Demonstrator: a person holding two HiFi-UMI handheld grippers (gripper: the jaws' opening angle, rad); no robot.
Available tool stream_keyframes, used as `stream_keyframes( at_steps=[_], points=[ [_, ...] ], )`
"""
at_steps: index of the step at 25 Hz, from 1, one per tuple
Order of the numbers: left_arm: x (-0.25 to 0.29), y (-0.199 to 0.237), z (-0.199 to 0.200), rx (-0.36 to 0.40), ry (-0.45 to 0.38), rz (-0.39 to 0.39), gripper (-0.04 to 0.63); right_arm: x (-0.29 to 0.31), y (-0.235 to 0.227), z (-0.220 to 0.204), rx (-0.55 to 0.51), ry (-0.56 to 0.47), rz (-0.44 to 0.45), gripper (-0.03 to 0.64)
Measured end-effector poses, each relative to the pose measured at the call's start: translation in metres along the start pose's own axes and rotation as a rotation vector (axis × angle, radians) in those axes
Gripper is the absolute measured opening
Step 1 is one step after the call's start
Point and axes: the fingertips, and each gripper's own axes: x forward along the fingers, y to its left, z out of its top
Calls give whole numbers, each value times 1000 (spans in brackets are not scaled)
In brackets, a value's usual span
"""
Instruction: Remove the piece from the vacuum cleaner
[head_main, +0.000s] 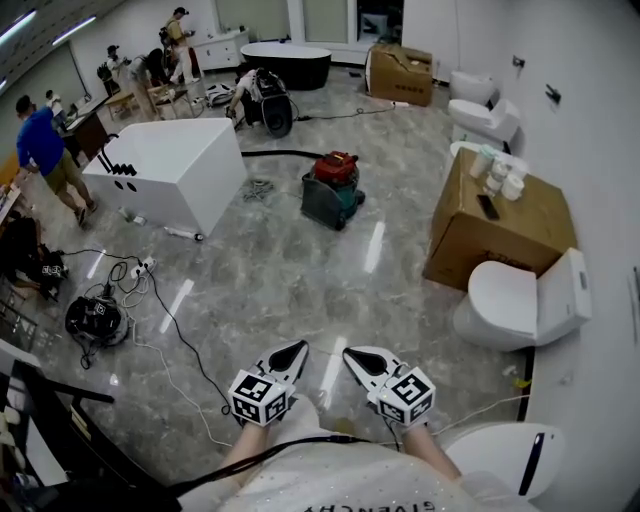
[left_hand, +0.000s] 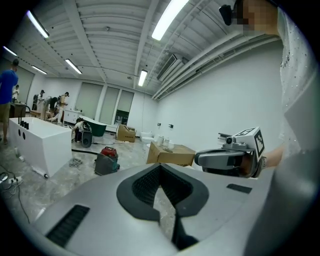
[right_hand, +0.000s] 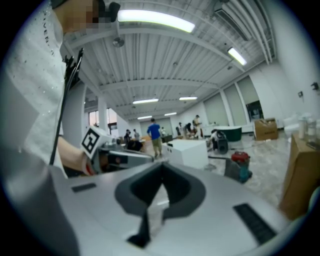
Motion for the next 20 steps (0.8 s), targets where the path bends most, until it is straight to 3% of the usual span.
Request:
stream_keyframes(
  at_steps=[5,10,20],
  points=[
    [11,15,-3,-38,12,-2,15,9,-5,-2,21,22,23,15],
    [31,46,2,-16,20,-37,15,43,-26,-3,47,28,12,15],
    [66,170,41,-38,26,-88,15,163,-71,33,50,19,-12,15]
  ],
)
